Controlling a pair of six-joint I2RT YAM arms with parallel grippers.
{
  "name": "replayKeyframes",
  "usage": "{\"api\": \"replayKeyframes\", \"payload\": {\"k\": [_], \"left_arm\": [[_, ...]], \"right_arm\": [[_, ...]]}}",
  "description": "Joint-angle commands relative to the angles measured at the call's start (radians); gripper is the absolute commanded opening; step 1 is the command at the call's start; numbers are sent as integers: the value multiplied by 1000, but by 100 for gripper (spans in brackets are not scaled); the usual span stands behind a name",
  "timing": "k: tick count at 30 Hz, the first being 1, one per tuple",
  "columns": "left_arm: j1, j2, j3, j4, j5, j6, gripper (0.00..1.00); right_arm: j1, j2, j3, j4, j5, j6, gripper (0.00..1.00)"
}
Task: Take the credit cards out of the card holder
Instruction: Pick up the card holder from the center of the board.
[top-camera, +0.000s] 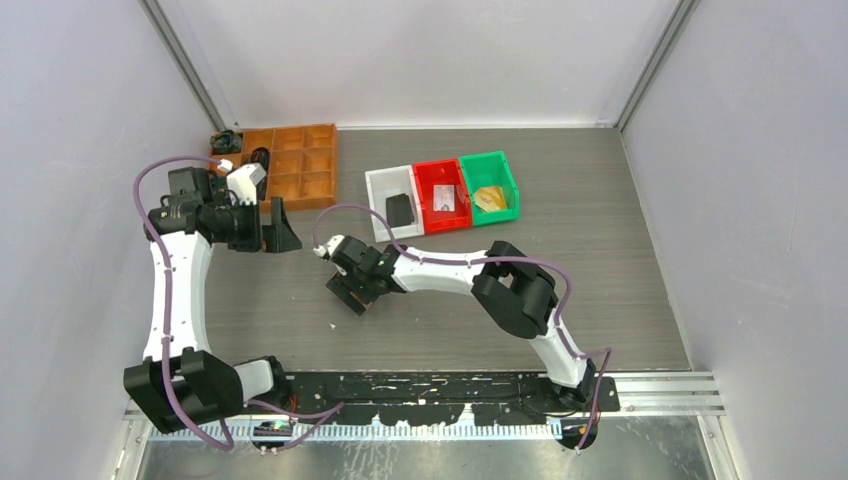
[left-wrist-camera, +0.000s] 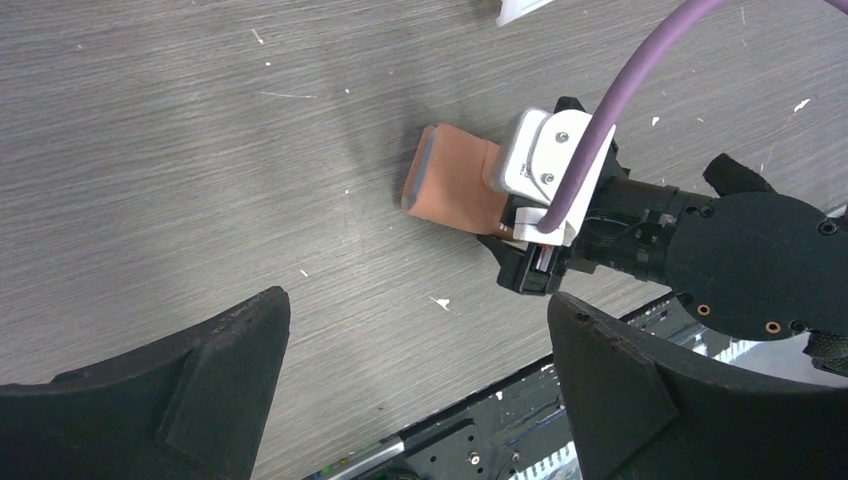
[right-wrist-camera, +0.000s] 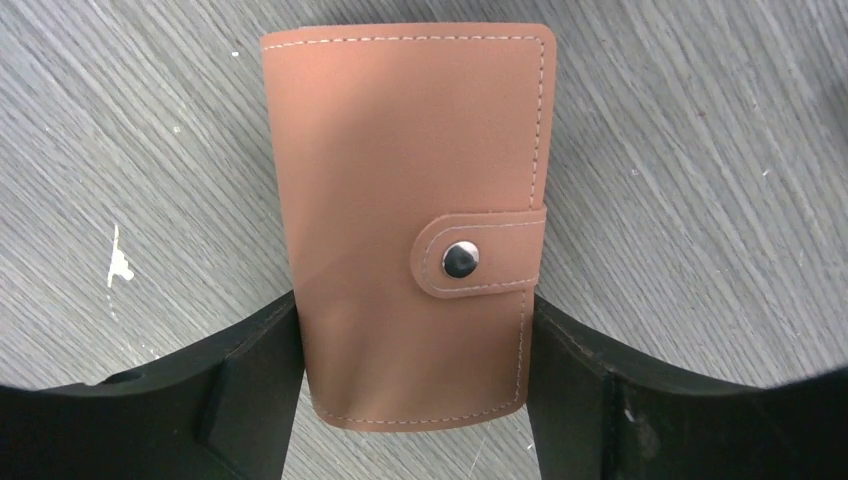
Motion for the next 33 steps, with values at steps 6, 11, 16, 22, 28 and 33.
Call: {"api": "replayKeyframes", "payload": {"k": [6, 11, 16, 22, 28, 33], "left_arm": [[13, -21, 70, -41, 41, 10, 100], [13, -46, 46, -38, 61, 1, 100], [12, -46, 42, -44, 64, 4, 100], [13, -46, 45, -46, 72, -2, 100], [13, -49, 18, -32, 92, -63, 100], [13, -55, -48, 2, 110, -145, 100]], "right_arm": [[1, -21, -94, 201, 102, 195, 59], [-1, -57, -154, 283, 92, 269, 79], [-2, -37, -129, 225, 127, 250, 96], [-1, -1, -76, 179, 154, 225, 92], [0, -29, -96, 229, 139, 233, 75], [1, -121, -162, 332, 161, 263, 74]]}}
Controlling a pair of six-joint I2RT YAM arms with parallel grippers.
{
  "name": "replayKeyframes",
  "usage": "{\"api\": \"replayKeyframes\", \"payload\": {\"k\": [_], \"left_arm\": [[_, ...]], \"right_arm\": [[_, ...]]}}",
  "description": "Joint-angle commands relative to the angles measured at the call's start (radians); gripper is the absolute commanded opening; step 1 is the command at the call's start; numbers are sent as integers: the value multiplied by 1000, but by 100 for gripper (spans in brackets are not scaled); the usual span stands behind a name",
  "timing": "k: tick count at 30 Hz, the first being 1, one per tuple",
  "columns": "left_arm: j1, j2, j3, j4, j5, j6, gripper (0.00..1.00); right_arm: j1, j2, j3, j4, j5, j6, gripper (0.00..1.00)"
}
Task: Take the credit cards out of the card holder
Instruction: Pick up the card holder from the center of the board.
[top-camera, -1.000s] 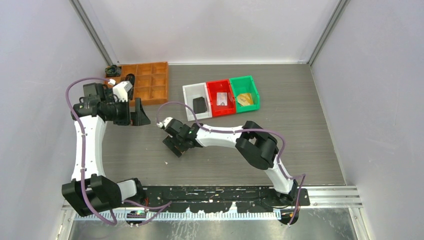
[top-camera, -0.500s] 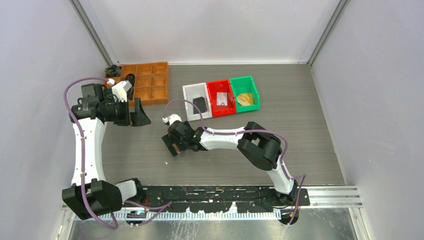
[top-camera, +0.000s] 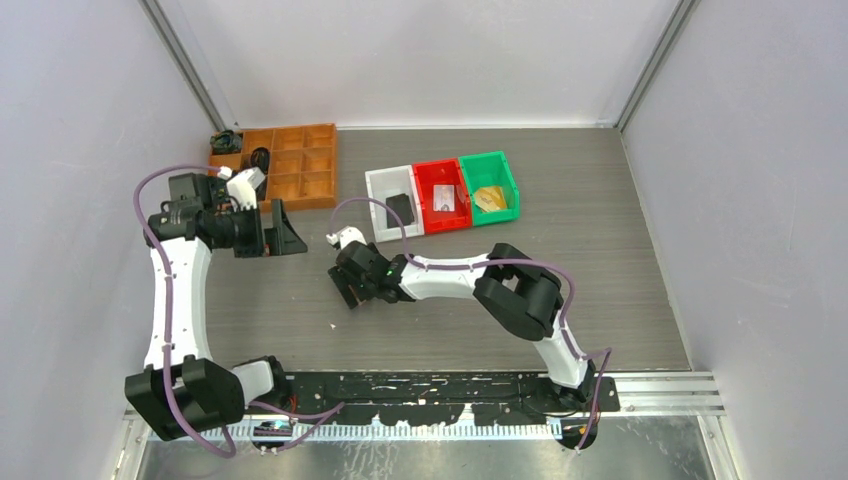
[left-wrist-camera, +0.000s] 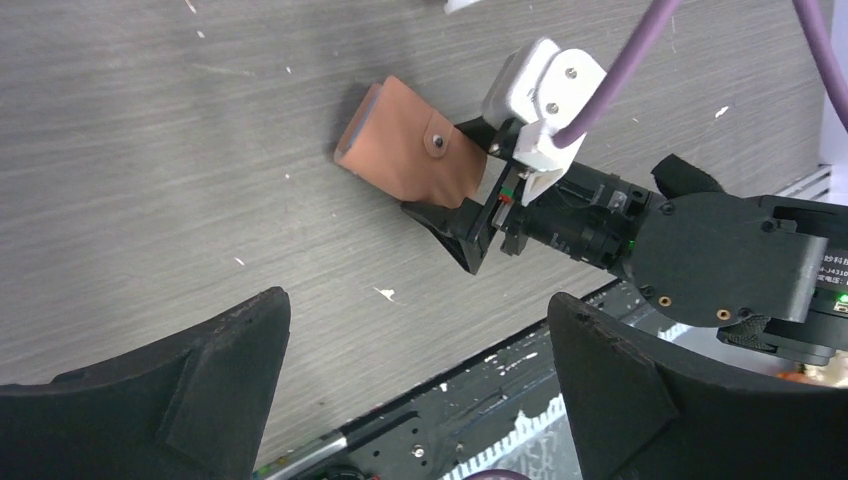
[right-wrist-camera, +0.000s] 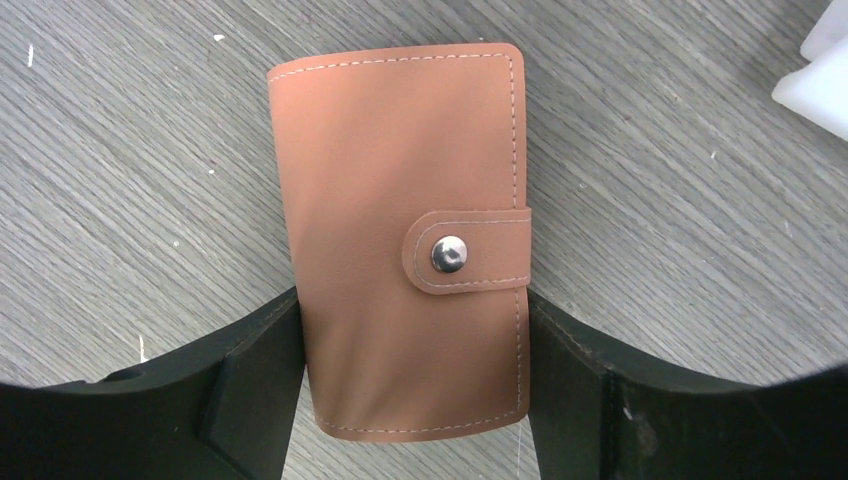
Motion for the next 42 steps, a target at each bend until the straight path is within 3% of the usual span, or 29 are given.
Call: {"api": "replayKeyframes", "payload": {"k": [1, 12, 26, 38, 42], "left_arm": [[9, -21, -53, 47, 43, -97, 100], [9, -62, -199, 217, 147, -364, 100], [9, -179, -266, 285, 269, -467, 93], [7, -145, -272, 312, 292, -492, 72], [9, -145, -276, 314, 301, -496, 50]], "right_arm": [[-2, -110, -54, 108, 31, 42, 74], [-2, -292, -133, 315, 56, 131, 73], [23, -376, -97, 414, -58, 188, 73], [43, -366, -67, 438, -78, 181, 72], [44, -366, -62, 445, -73, 180, 73]]}}
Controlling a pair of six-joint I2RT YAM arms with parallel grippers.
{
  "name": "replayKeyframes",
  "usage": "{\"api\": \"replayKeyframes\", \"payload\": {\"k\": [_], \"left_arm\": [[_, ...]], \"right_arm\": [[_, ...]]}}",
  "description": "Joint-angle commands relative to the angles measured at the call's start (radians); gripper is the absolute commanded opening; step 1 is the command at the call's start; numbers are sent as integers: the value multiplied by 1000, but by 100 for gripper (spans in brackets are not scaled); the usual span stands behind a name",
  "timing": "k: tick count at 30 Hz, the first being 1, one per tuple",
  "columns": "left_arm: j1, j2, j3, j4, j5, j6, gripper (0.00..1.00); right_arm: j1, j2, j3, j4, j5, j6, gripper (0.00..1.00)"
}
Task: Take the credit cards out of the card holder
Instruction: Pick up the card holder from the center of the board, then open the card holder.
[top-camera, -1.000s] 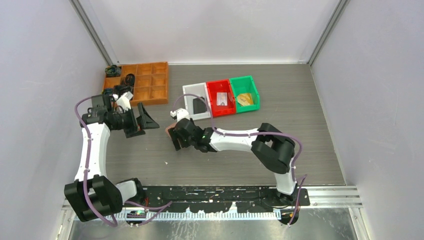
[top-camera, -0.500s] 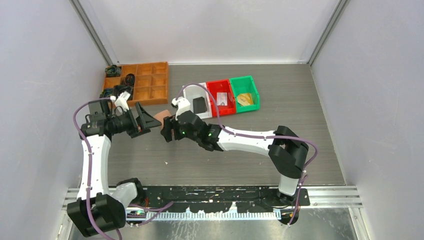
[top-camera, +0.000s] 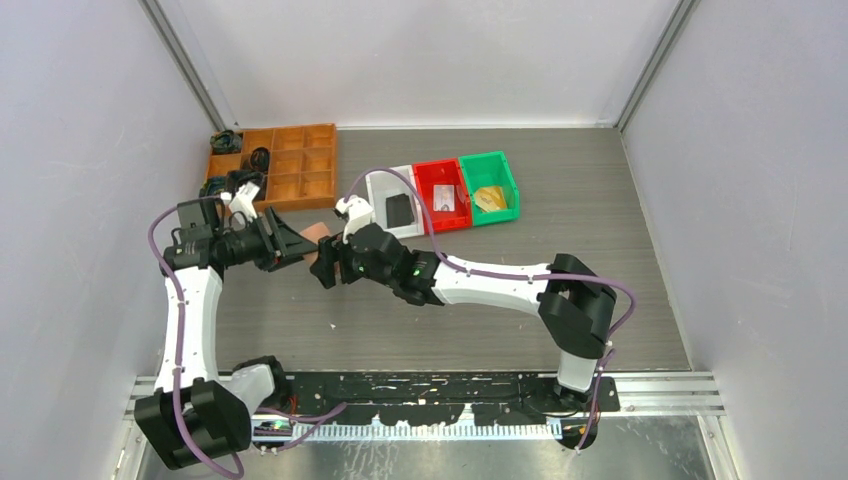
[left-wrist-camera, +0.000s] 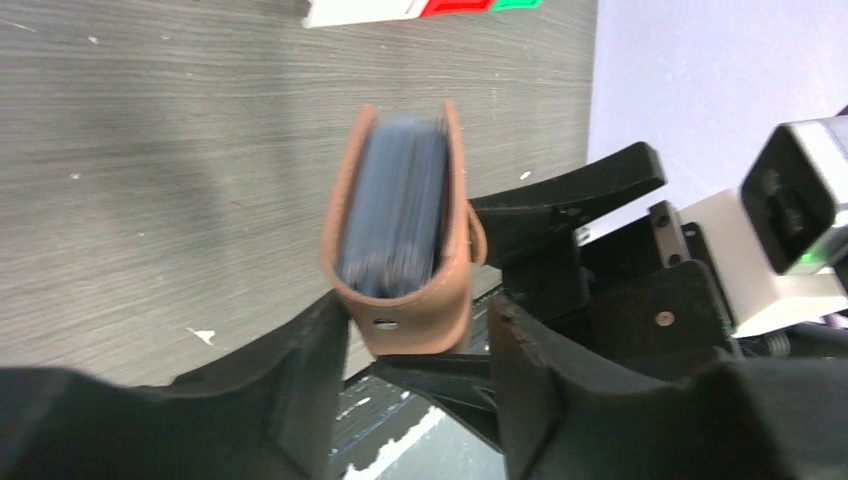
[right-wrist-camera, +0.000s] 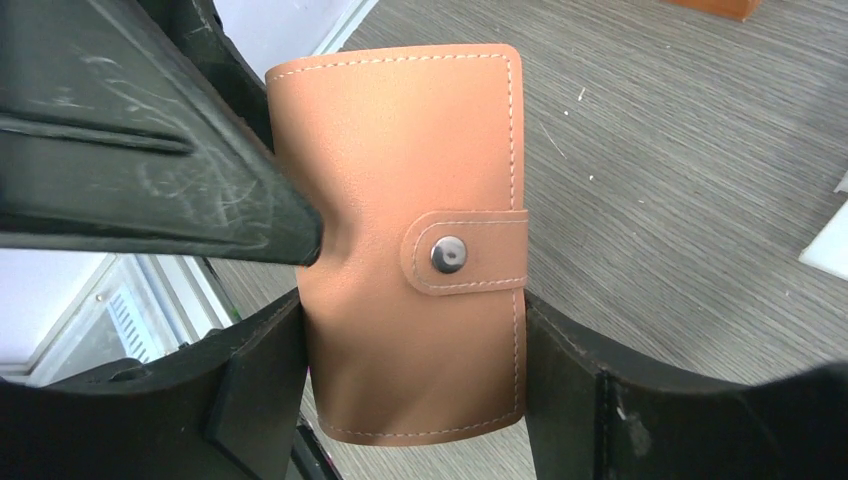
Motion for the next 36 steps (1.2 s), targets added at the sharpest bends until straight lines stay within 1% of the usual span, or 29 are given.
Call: {"api": "replayKeyframes", "payload": {"k": [1, 4, 6, 8, 10, 12, 14, 16, 18, 20, 22, 30, 36], "left_arm": [[7, -4, 0, 39, 55, -12, 45], [8, 2, 13, 37, 59, -11, 29], [8, 7, 26, 31, 56, -5, 21], [8, 13, 45, 15, 41, 14, 15], [8, 17, 60, 7, 21, 29, 12], [8, 17, 70, 7, -4, 44, 10], [7, 11, 78, 11, -21, 55, 9], [7, -3, 81, 20, -30, 62, 9], [8, -23, 80, 34, -33, 74, 9], [7, -42, 78, 45, -35, 88, 9], [6, -56, 80, 50, -36, 100, 9], [7, -75, 96, 30, -19, 121, 8], [7, -88, 97, 18, -3, 121, 7]], "right_arm": [[5, -56, 70, 127, 3, 4, 73], [8, -56, 71, 132, -18, 7, 74], [9, -64, 68, 124, -33, 15, 81], [7, -89, 55, 103, -35, 27, 90], [1, -133, 33, 82, -32, 30, 94], [-11, -197, 10, 47, -12, 37, 94], [-31, -243, 5, -12, 18, 53, 92], [-46, -269, 30, -114, 34, 75, 86], [-46, -273, 78, -219, 61, 93, 81], [-43, -261, 113, -279, 60, 104, 77], [-32, -244, 144, -319, 72, 103, 74], [34, -132, 280, -428, 174, 31, 70], [44, -71, 344, -454, 218, -3, 65]]}}
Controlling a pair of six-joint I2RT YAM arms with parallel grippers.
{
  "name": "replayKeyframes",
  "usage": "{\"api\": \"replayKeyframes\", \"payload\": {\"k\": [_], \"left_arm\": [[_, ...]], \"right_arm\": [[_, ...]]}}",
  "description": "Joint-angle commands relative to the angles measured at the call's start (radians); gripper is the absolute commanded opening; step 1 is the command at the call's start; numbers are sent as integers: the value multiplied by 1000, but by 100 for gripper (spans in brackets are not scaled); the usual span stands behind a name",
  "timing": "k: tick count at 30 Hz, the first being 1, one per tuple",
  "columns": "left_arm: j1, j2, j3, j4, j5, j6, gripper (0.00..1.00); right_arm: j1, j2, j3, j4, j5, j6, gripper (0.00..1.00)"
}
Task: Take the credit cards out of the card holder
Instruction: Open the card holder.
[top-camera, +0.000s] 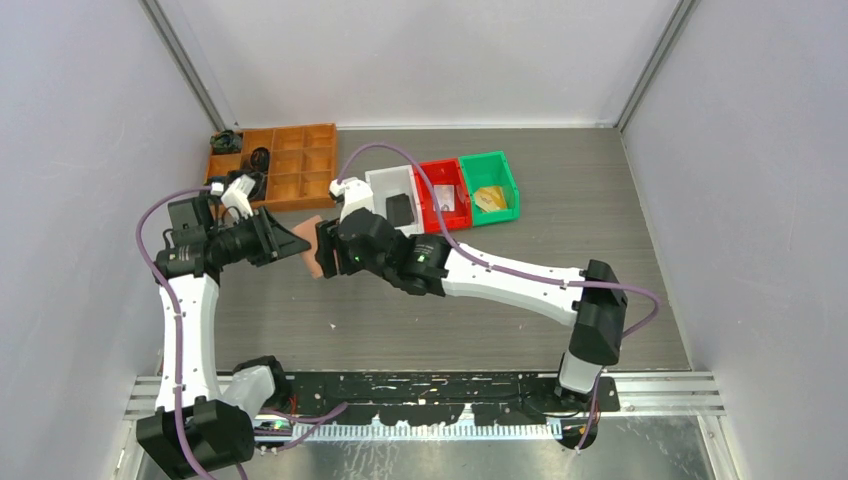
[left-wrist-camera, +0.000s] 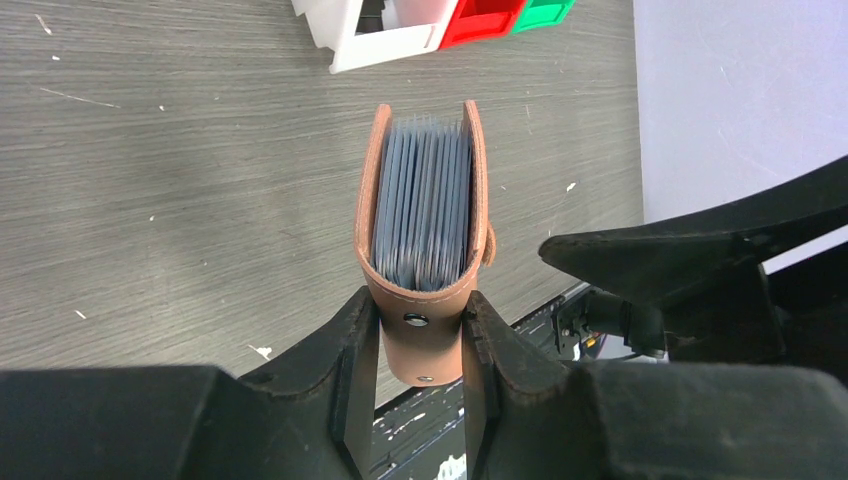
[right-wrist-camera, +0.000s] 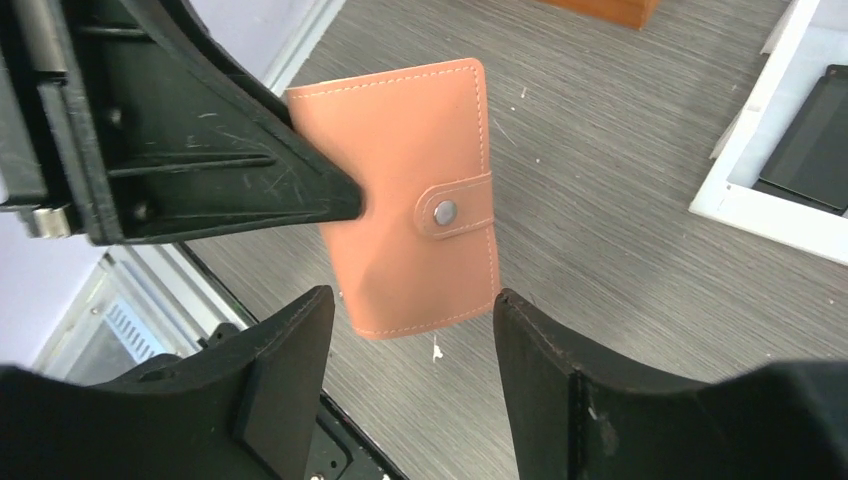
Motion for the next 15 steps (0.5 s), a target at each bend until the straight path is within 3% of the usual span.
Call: {"api": "replayKeyframes", "payload": {"k": [1, 7, 15], "left_arm": [[-2, -39, 44, 27, 63, 11, 7], [-2, -46, 41, 5, 72, 14, 7], [-2, -43, 41, -21, 81, 16, 6]], "right_arm": [[1, 14, 89, -11, 66, -37, 64], [1, 62, 121, -6, 86, -49, 54], [1, 110, 163, -12, 96, -70, 52]]}}
